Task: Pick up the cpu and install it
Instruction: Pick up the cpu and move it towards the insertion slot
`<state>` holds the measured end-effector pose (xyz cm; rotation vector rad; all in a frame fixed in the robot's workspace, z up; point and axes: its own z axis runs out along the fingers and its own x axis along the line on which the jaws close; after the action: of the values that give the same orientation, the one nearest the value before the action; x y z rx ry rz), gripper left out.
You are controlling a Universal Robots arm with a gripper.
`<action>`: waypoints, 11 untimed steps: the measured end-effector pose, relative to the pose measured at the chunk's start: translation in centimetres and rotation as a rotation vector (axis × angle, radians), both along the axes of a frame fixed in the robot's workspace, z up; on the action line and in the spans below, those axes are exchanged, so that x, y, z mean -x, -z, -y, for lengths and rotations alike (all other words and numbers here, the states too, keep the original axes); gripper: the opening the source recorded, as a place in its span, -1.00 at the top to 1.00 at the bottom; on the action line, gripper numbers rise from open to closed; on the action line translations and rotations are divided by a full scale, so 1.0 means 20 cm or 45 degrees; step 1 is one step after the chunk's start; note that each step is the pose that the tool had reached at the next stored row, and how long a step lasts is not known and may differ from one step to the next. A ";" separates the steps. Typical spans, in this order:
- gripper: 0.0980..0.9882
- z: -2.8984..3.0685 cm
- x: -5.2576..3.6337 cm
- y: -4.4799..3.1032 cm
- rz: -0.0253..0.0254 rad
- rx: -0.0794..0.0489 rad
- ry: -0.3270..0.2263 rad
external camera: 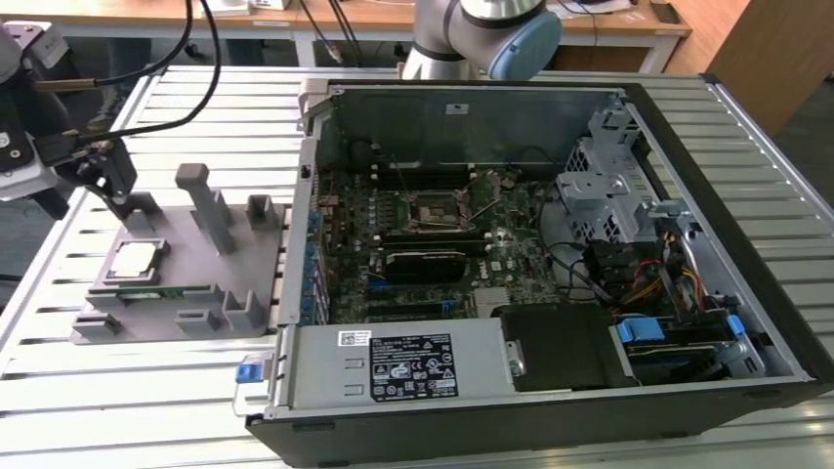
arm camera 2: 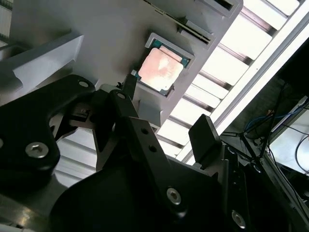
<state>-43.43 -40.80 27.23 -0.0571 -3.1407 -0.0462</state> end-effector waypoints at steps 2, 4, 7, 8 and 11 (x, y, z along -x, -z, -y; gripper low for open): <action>-0.37 0.000 0.000 0.016 0.0001 -0.003 0.000; -0.37 0.002 0.000 0.030 -0.0001 -0.012 -0.007; -0.37 0.001 0.001 0.047 0.0000 -0.019 -0.037; -0.37 0.002 0.001 0.051 -0.0001 -0.019 -0.044; -0.37 0.003 0.001 0.070 -0.0003 -0.019 -0.047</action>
<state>-43.45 -40.87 25.82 0.0011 -3.1397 -0.0696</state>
